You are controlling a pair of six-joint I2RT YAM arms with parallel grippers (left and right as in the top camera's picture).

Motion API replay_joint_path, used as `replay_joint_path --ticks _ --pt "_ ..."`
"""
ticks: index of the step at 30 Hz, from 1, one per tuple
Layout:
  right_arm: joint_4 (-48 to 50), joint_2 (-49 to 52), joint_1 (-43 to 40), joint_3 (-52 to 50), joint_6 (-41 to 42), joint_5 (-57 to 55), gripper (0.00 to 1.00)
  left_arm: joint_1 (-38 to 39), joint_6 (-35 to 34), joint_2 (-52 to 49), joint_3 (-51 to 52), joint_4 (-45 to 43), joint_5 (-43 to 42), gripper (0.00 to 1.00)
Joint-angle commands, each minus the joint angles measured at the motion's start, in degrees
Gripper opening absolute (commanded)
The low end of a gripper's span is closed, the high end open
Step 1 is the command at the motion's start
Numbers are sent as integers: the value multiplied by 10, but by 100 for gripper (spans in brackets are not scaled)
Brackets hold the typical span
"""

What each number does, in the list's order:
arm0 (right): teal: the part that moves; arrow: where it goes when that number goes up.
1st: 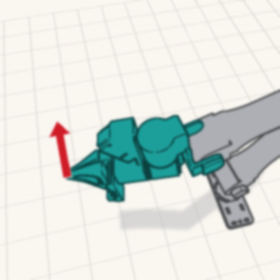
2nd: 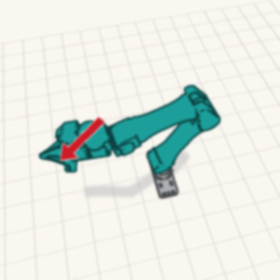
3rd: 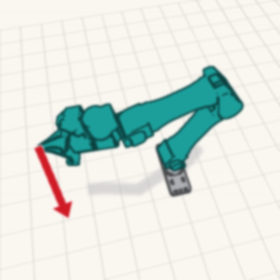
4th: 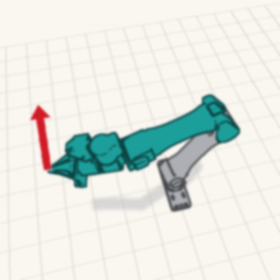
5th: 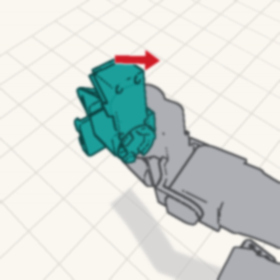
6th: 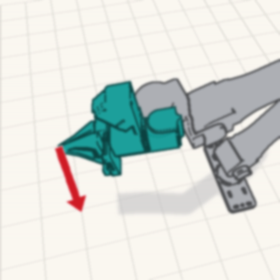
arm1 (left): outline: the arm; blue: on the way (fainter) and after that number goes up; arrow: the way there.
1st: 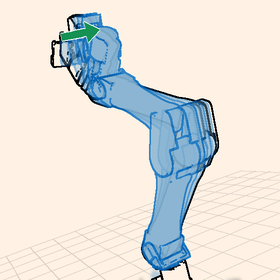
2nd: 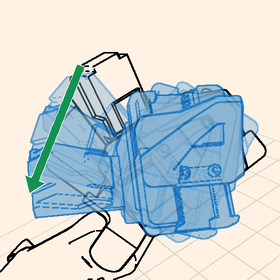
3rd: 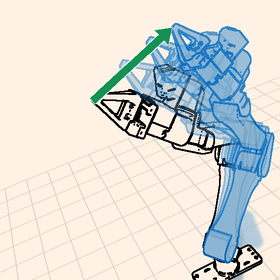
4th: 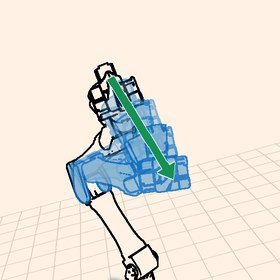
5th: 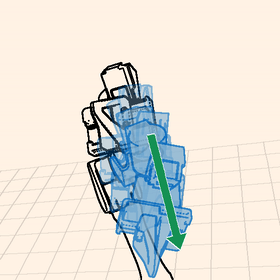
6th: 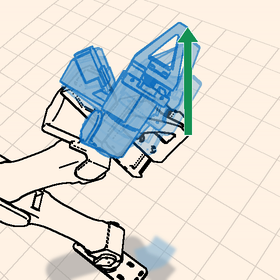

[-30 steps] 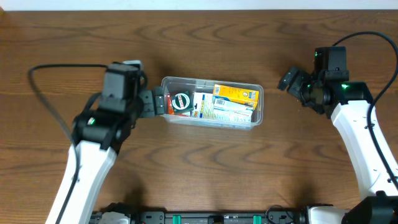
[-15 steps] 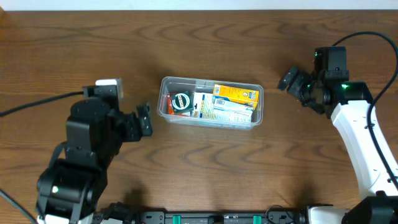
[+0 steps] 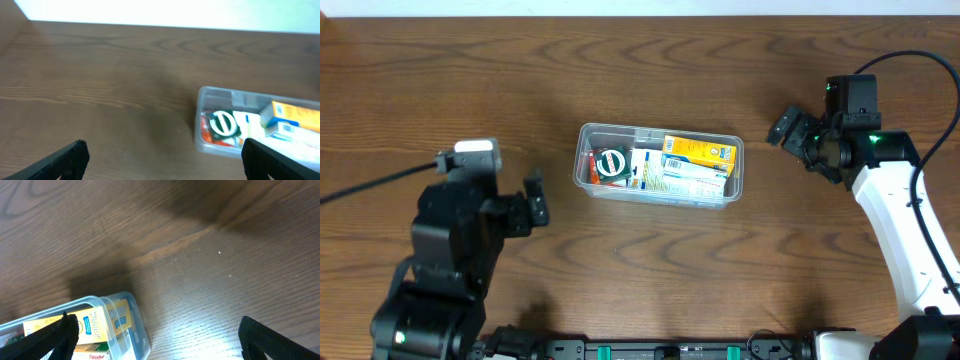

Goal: Pack container

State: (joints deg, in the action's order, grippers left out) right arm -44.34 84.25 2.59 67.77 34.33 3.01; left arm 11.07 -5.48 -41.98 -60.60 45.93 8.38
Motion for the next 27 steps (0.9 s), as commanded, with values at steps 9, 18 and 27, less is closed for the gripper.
replay_joint_path --ticks 9,18,27 --pt "-1 -10 -3 4 8 0 99 -95 20 178 220 -97 -5 98" --pt "-1 -10 -3 4 8 0 99 -98 18 279 356 -122 -35 98" --pt "-1 -10 -3 4 8 0 99 -98 18 335 451 -162 -35 98"
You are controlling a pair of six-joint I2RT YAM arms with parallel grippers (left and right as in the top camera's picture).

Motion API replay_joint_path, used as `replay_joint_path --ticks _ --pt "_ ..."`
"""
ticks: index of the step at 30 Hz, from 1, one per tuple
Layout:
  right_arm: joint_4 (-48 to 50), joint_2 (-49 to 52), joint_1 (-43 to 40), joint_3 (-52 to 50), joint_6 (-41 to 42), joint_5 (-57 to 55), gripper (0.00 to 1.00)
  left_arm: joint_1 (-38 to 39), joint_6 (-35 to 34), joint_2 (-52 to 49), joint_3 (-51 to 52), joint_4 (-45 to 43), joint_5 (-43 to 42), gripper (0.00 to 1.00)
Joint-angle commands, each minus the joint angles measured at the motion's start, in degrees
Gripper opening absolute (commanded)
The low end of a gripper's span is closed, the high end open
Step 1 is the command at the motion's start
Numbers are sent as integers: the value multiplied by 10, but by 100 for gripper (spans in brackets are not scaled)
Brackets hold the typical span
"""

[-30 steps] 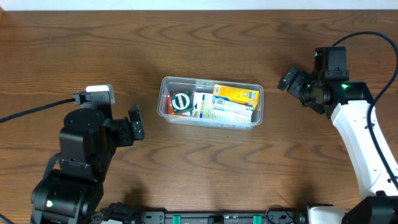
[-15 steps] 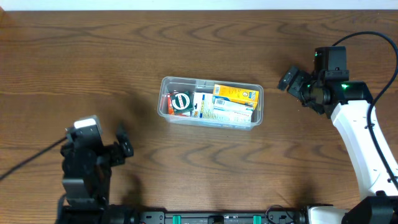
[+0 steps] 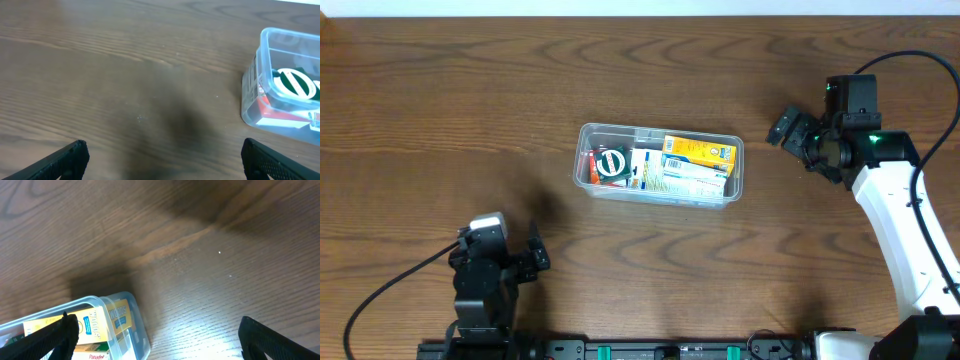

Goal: Pack container

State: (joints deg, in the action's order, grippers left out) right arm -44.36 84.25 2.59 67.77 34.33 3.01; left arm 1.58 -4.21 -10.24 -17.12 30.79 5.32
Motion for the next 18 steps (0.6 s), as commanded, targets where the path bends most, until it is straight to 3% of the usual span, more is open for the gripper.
replay_joint_path --ticks 1,18 --pt "-1 -10 -3 4 8 0 99 -3 5 23 23 -14 -4 98" --pt "-1 -10 -3 4 8 0 99 -3 5 101 85 -16 -4 98"
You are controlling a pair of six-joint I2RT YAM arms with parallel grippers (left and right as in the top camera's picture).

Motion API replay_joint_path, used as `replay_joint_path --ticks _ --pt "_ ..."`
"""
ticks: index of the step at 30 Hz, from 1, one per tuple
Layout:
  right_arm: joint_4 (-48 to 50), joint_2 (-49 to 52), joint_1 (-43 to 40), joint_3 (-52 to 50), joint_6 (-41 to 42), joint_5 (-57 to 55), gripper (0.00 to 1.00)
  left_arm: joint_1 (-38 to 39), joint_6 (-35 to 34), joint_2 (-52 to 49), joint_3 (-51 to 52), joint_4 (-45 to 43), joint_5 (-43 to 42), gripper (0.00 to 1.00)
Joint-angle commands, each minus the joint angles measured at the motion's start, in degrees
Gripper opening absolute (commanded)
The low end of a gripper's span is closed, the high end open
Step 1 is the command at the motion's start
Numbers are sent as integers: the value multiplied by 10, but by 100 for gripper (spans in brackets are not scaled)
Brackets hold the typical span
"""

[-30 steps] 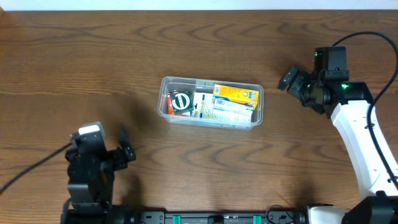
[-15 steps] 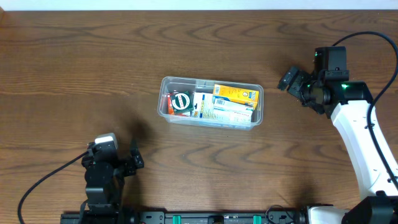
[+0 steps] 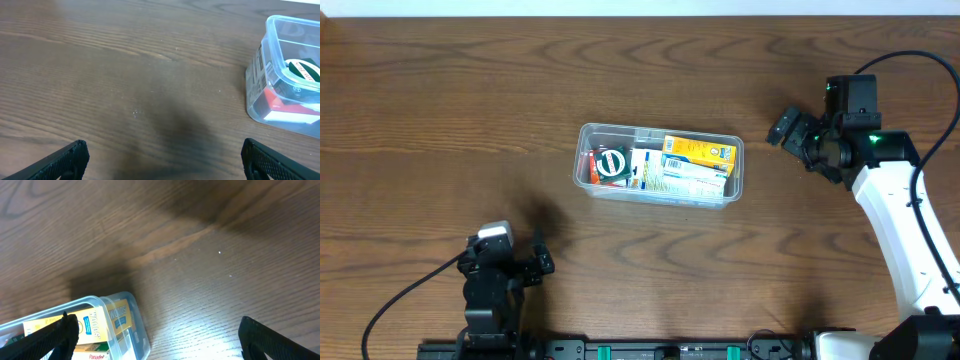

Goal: Pack container

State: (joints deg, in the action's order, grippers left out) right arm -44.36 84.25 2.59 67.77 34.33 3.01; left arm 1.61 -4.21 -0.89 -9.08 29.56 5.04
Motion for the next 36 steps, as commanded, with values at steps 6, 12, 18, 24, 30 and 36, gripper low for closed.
replay_joint_path --ticks 6,12,18,24,30,36 --pt "-1 -10 -3 4 8 0 99 -3 5 8 4 0 -1 98" --pt "-1 -10 -3 4 8 0 99 -3 5 7 4 1 -1 98" --pt "-1 -10 -3 4 8 0 99 -3 5 7 4 1 -1 98" --pt "-1 -10 -3 4 8 0 99 -3 5 7 4 1 -1 98" --pt "-1 -10 -3 3 8 0 99 -3 5 7 4 1 -1 98" --pt "-5 -80 -3 -11 8 -45 99 -3 5 7 4 1 -1 98"
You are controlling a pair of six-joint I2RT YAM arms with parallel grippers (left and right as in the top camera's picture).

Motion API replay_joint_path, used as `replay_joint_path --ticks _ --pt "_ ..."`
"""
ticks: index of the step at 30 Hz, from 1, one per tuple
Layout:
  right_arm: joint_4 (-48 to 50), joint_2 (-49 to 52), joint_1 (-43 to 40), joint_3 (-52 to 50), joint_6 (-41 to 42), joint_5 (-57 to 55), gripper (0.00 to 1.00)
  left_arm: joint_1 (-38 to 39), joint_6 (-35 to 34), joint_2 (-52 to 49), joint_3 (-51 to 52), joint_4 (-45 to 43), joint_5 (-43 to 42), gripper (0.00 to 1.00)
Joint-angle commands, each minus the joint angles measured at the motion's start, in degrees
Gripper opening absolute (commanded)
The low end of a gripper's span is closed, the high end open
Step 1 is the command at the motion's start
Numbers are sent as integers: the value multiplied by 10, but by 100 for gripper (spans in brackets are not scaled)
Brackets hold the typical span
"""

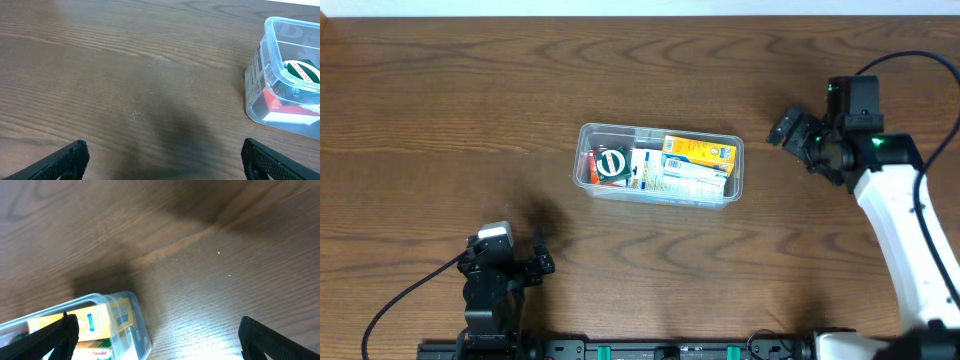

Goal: Pack container

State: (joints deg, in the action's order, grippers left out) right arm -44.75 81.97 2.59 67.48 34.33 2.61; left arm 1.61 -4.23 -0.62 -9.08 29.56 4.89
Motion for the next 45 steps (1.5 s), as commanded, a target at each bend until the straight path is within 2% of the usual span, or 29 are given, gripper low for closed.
replay_joint_path --ticks 1,6,10,15,27,33,45 --pt "-6 -82 -3 -14 8 -71 99 -3 5 4 4 1 1 98" --pt "7 -202 -3 -79 8 -168 99 -3 5 4 4 1 1 98" --pt "53 -325 -3 -183 8 -214 99 -3 5 4 4 1 0 98" --pt "110 -473 -3 -316 -6 -225 99 -3 5 4 4 1 1 98" --pt "113 -705 -3 -519 -19 -221 99 -3 5 4 4 1 1 98" --pt "111 -773 -3 -554 -48 -206 99 -3 5 4 4 1 1 98" --pt "112 -817 -3 -586 -48 -204 99 -3 5 4 4 1 1 98"
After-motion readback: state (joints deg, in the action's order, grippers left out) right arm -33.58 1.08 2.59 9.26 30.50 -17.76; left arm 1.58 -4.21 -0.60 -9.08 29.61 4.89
